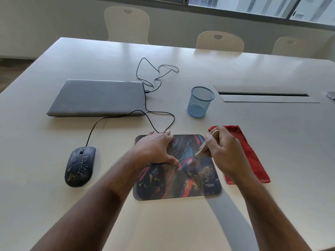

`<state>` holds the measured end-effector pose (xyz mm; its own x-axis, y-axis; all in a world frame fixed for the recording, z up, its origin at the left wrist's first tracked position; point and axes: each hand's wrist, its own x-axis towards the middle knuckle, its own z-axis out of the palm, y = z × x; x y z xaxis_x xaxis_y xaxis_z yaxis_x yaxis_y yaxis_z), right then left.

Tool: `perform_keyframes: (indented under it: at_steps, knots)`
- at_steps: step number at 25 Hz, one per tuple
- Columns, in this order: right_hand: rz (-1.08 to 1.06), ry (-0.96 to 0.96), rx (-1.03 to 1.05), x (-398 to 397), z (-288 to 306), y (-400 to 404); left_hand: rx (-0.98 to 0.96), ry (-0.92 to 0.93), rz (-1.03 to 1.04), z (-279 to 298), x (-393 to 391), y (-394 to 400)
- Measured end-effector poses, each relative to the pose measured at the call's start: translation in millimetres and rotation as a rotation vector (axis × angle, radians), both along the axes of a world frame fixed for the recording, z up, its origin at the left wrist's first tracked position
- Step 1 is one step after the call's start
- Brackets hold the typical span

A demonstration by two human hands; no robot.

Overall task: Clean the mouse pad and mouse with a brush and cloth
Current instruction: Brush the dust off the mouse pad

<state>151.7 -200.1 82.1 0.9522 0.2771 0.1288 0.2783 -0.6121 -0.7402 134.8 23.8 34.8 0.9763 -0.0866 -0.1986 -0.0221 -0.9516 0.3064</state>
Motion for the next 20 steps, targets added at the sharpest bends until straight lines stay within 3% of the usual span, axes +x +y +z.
perform_keyframes:
  at_steps: [3, 9, 13, 20]
  knots:
    - [-0.058, -0.022, 0.081, -2, -3, 5, 0.012, 0.008, -0.003, 1, 0, 0]
    - [0.088, 0.034, -0.031, -5, -5, 0, 0.002, 0.001, -0.004, -1, 1, 0]
    - [0.011, -0.059, 0.108, -6, -8, 1, 0.004, 0.004, -0.017, -4, 3, 1]
    - [0.191, 0.064, 0.011, -18, -10, -4, 0.004, -0.010, -0.013, -7, 4, 2]
